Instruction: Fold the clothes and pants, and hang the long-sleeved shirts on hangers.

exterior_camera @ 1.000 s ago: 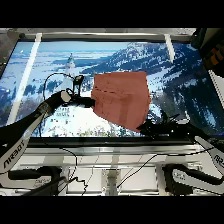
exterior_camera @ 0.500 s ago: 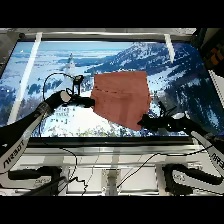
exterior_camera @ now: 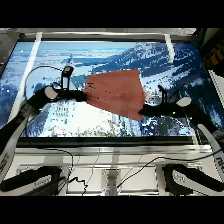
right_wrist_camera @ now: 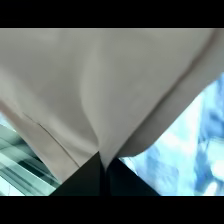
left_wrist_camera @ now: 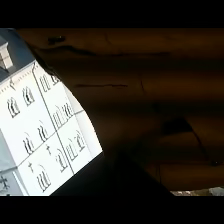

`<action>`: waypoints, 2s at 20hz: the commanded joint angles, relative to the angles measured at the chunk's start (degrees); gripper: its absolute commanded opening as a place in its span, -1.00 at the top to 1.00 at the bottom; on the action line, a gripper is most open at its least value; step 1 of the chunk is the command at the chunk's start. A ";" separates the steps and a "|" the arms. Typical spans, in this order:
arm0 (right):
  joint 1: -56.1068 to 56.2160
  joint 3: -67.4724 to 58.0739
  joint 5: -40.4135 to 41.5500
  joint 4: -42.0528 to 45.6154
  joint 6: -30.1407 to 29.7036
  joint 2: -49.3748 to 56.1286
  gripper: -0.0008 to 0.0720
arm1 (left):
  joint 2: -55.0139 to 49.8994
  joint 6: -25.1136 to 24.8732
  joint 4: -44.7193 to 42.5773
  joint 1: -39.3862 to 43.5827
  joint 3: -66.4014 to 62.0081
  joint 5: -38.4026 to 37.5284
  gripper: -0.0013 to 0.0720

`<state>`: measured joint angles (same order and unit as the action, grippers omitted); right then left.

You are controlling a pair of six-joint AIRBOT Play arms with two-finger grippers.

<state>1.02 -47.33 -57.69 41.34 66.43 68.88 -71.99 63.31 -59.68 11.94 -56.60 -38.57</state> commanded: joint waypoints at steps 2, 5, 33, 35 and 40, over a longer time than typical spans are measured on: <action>4.20 -14.34 -1.79 7.93 3.89 -7.56 0.96 | 14.43 -2.29 -11.67 -0.20 -0.02 -0.96 0.94; 7.80 -25.03 -4.02 18.82 9.66 -11.02 0.96 | 25.81 8.00 -24.04 -0.20 -0.02 -0.94 0.94; 17.94 -36.96 -4.11 40.96 30.49 16.81 0.96 | -0.02 20.26 10.86 0.28 6.58 9.79 0.93; 17.94 -36.96 -10.97 41.03 30.10 16.59 0.96 | 0.39 17.00 10.54 -1.92 6.14 3.26 0.93; 18.58 -35.60 -24.41 38.01 30.10 16.11 0.96 | 1.51 14.19 0.87 -10.21 2.29 -16.04 0.93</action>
<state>19.20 -83.88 -74.85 81.21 96.12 84.49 -70.08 79.05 -53.74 5.56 -52.75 -44.01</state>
